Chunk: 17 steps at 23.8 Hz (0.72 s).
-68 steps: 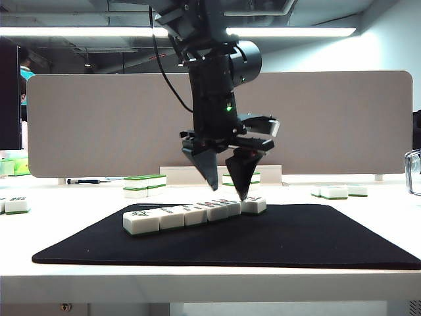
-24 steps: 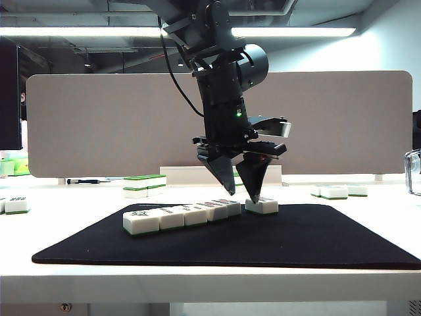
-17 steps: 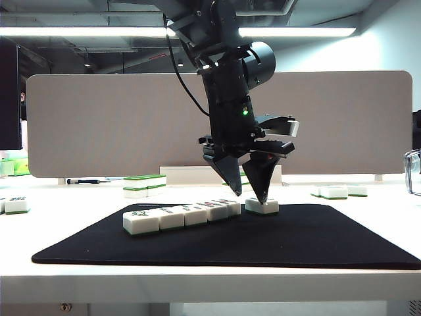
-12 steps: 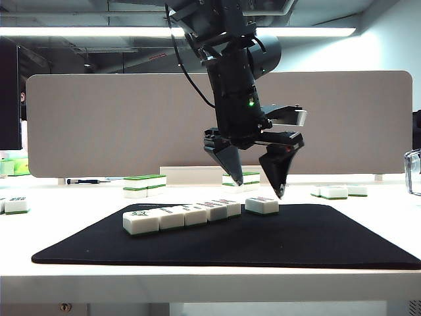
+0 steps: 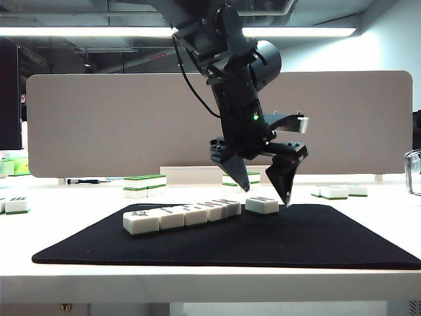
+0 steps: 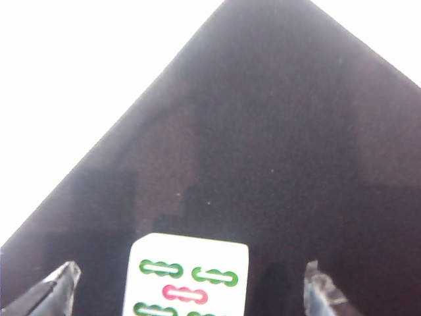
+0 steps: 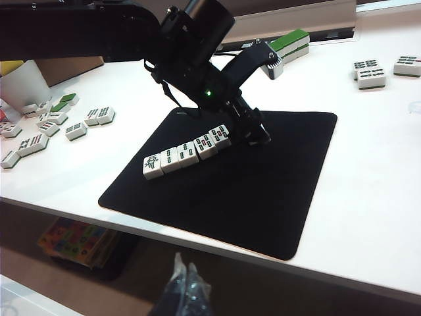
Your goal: Align six mahjong tiles in a row on the table.
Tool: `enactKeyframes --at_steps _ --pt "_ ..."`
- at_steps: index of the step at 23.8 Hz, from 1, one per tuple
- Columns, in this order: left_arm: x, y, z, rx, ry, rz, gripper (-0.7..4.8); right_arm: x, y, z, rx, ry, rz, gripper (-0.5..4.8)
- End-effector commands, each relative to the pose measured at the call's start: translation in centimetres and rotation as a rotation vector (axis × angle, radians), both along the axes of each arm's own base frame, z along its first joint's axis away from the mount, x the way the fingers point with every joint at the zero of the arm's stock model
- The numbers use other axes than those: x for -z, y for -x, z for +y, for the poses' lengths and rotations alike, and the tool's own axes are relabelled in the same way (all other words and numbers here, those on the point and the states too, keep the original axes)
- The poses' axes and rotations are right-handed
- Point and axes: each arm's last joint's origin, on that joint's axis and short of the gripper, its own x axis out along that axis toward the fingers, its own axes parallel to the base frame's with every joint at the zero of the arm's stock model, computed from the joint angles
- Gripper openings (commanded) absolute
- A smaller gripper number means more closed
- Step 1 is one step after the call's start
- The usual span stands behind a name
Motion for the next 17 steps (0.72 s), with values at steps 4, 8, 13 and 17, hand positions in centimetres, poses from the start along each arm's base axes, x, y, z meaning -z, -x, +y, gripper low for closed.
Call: enactKeyframes --at_steps 4,8,13,17 --pt "1.2 0.1 0.0 0.003 -0.04 0.049 3.14 -0.1 0.3 0.0 0.0 0.003 -0.034 -0.01" --pt "1.2 0.1 0.1 -0.003 -0.046 0.044 2.72 -0.1 0.3 0.0 0.0 0.003 -0.034 -0.01" --pt "1.0 -0.4 0.9 -0.042 -0.081 0.027 2.72 -0.1 0.3 0.0 0.0 0.003 -0.034 -0.01" --pt "0.8 -0.9 2.0 -0.062 -0.093 0.048 2.72 -0.1 0.3 0.0 0.0 0.003 -0.034 -0.01"
